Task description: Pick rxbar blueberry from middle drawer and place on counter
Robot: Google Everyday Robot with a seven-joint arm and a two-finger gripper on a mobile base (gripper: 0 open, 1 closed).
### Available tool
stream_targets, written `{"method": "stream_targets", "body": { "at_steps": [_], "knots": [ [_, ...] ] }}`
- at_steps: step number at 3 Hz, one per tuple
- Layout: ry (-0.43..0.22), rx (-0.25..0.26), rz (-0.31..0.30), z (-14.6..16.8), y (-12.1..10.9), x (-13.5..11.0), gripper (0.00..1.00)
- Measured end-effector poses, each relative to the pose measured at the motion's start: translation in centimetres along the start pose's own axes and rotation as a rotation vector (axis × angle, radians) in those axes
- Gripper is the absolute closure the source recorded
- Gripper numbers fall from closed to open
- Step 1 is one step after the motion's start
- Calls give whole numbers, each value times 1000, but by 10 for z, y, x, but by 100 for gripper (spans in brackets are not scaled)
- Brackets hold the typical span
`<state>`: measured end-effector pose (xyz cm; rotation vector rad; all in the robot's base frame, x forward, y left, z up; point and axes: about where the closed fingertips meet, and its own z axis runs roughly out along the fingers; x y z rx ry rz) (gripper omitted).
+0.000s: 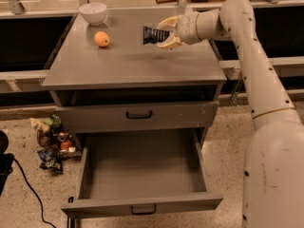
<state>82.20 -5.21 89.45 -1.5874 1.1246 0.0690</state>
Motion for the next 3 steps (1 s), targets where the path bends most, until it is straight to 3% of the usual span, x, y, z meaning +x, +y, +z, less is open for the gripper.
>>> {"method": "stream_targets", "body": {
  "at_steps": [3],
  "knots": [
    [1, -4, 43, 0, -1, 10, 11]
  ]
}}
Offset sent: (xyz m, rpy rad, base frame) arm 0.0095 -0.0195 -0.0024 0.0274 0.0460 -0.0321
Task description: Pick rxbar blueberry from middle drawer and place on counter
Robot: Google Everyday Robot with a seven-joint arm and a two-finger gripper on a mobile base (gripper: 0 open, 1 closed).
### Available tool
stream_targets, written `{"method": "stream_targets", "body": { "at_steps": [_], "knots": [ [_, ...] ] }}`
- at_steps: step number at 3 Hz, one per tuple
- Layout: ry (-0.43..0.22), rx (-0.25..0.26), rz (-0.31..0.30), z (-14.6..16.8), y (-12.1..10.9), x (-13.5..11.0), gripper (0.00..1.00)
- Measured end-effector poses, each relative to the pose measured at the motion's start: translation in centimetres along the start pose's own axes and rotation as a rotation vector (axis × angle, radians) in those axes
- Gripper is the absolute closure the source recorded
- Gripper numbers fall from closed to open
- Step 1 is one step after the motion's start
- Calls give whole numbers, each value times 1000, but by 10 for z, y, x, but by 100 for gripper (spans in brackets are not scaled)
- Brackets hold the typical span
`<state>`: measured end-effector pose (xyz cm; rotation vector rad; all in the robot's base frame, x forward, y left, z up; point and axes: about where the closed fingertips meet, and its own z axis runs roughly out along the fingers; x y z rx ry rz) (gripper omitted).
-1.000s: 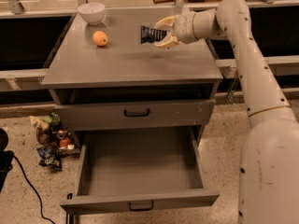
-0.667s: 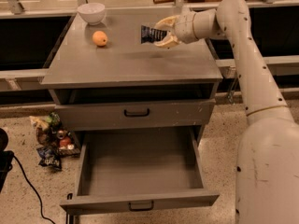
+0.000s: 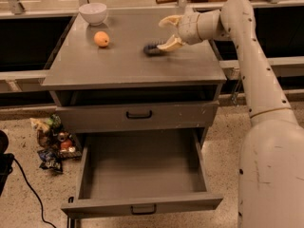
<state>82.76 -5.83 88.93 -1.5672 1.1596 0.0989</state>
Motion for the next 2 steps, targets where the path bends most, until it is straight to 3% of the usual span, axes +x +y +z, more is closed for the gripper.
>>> {"method": "stream_targets", "body": {
  "at_steps": [1, 2],
  "knots": [
    [-2, 42, -18, -18, -9, 0, 0],
    [-34, 122, -93, -50, -24, -15, 0]
  ]
}}
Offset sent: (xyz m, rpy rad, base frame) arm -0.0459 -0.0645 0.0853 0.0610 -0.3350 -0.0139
